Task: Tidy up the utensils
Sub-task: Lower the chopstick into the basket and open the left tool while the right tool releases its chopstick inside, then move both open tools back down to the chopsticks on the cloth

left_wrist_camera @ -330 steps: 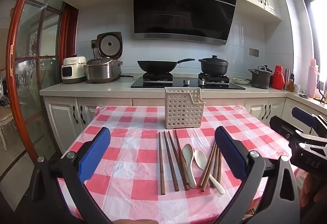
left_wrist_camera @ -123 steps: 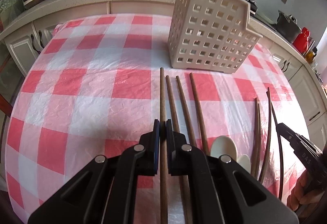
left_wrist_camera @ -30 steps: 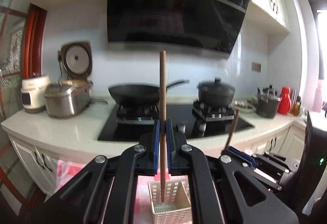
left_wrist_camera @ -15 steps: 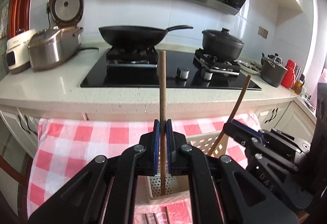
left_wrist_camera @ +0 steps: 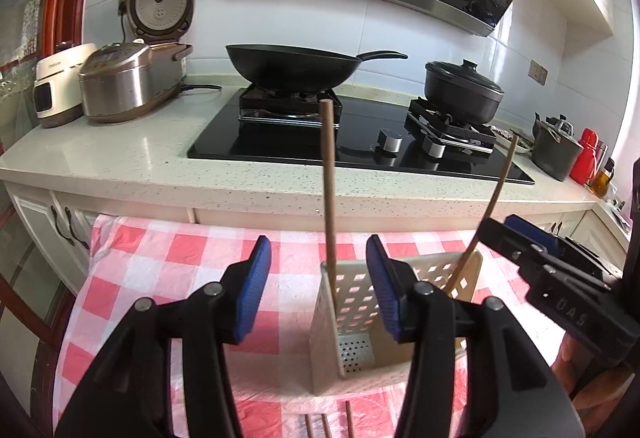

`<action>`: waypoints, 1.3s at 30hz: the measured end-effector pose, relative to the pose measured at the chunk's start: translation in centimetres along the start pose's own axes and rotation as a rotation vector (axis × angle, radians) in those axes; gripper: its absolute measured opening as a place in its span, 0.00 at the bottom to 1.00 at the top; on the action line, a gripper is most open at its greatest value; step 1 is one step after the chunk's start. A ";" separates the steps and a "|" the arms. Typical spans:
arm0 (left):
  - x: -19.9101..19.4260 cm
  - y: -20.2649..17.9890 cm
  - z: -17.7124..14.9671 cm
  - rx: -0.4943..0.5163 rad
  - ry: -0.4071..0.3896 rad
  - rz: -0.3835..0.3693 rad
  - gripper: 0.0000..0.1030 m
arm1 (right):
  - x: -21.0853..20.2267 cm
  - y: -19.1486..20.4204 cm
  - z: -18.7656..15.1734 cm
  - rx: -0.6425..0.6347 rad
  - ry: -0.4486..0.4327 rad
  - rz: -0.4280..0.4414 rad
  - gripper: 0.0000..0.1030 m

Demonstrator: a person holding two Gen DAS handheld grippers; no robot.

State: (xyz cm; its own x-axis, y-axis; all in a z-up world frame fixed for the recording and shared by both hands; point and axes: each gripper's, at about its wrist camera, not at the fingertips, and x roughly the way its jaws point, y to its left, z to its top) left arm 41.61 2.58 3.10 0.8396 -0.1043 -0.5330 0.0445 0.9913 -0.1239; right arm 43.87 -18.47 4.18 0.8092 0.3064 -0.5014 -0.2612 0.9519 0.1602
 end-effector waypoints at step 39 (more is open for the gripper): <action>-12.4 2.1 -19.6 -0.069 0.044 0.041 0.95 | -11.4 -2.5 -19.7 0.097 0.161 -0.127 0.41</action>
State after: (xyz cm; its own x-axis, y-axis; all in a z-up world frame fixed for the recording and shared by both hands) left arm 20.67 4.35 -6.95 0.8153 -0.0686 -0.5750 -0.0285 0.9870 -0.1581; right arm 24.89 -24.37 -7.27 0.7361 0.1872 -0.6505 -0.1047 0.9809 0.1638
